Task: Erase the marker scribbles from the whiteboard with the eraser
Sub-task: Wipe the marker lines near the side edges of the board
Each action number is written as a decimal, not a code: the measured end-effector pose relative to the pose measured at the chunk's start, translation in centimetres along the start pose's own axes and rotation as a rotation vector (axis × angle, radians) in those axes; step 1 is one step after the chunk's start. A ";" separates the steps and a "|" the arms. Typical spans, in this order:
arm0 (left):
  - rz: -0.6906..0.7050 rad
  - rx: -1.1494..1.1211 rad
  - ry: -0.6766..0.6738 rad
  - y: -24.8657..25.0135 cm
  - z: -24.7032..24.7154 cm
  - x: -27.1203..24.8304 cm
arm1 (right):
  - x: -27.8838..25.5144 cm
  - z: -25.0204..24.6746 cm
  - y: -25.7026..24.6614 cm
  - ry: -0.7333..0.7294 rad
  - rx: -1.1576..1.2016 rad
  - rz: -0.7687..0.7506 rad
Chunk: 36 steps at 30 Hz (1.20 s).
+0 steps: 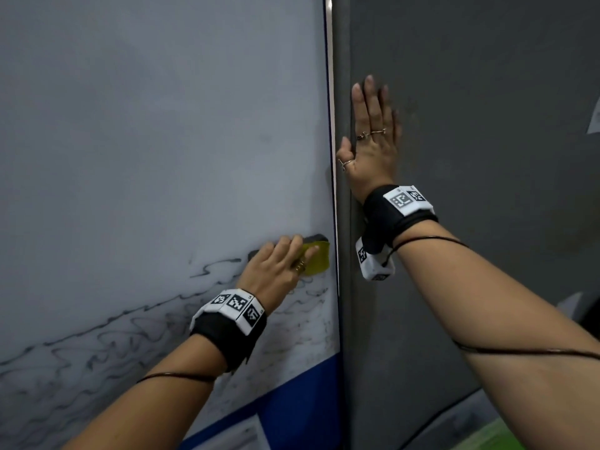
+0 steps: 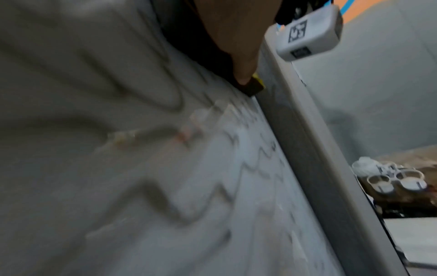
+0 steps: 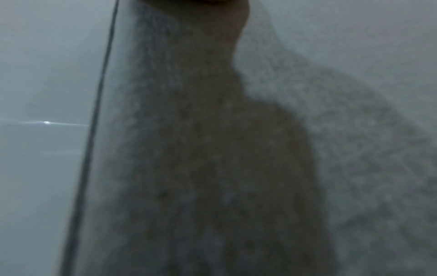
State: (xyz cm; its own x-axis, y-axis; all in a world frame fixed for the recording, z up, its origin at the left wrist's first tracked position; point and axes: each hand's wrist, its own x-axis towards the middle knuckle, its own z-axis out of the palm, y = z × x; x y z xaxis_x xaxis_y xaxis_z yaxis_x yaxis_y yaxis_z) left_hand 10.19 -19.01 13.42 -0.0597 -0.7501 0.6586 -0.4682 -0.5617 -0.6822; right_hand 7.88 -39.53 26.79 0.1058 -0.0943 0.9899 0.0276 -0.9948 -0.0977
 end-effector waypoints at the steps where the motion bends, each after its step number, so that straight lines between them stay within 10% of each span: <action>1: -0.003 0.010 0.024 -0.8 -0.4 0.4 | 0.0 0.0 -0.1 0.006 -0.010 0.006; 7: -0.313 0.043 0.105 -3.4 -2.0 2.0 | 0.0 -0.2 -0.1 -0.023 -0.033 0.015; 13: -0.044 0.019 -0.035 -0.8 -1.1 -1.1 | -0.1 -0.5 -0.4 -0.061 -0.030 0.032; 19: -0.404 0.072 0.116 -4.3 -2.9 2.5 | -0.1 -0.7 -1.0 -0.063 -0.057 0.108; 28: -0.022 -0.001 -0.037 1.6 0.5 2.2 | -0.2 -0.5 -1.4 -0.070 -0.087 0.150; 36: -0.195 0.020 -0.019 1.7 -0.1 5.9 | -0.4 -0.8 -1.4 -0.084 -0.082 0.146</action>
State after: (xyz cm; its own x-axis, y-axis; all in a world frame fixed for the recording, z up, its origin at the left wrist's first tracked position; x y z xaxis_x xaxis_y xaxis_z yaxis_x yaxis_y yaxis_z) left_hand 9.02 -24.33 16.17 0.0469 -0.6329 0.7728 -0.4519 -0.7034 -0.5487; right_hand 6.97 -38.12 26.66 0.1858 -0.2377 0.9534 -0.0750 -0.9709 -0.2274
